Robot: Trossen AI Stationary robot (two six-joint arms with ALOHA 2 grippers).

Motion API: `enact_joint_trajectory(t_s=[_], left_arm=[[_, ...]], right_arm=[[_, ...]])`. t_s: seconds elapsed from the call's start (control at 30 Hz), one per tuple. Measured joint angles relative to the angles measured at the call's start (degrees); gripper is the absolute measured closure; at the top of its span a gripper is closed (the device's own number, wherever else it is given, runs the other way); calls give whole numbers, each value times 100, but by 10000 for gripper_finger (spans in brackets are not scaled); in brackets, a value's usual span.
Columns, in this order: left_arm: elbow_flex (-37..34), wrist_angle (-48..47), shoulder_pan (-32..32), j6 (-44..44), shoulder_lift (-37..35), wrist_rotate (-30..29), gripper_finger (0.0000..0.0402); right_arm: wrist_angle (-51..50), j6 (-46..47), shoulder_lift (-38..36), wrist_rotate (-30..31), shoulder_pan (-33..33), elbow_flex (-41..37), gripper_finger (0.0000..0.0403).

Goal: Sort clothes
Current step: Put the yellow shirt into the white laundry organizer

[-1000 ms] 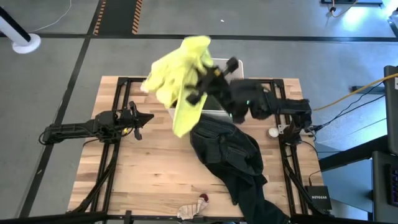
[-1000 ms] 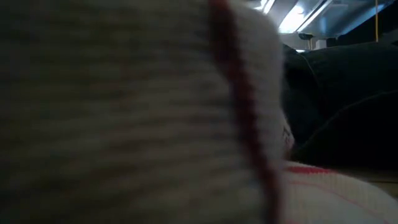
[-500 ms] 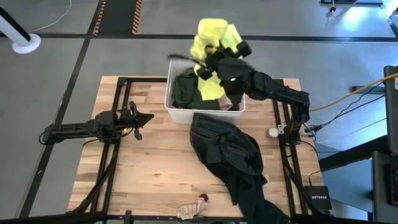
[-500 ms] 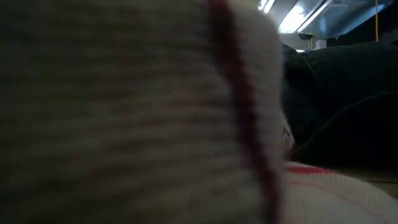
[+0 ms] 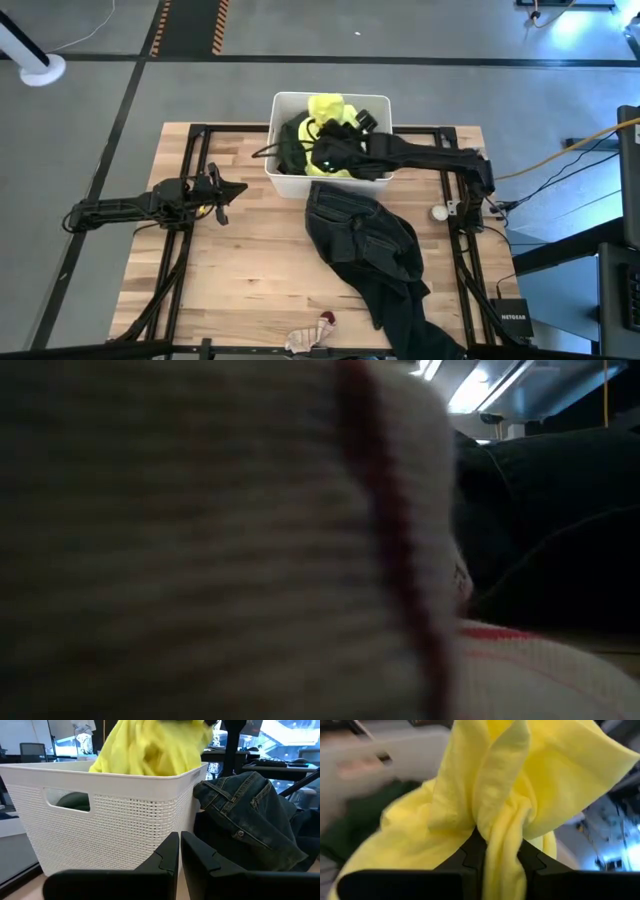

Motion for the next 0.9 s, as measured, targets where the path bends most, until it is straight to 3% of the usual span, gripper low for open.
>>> enact_joint_trajectory(t_s=[0.23, 0.43, 0.67, 0.9], left_arm=[[0, -1, -1, 15, 2, 0, 389], [0, -2, 0, 68, 2, 0, 389], [0, 0, -1, -48, 2, 0, 389], [0, -1, -1, -77, 2, 0, 389]], right_arm=[[596, 485, 6, -989, -366, -991, 288], [673, 1038, -15, -1578, -597, -950, 231], [-78, 1001, -37, -2483, -591, 239, 163], [-530, 838, -55, -2428, 152, 1596, 146]])
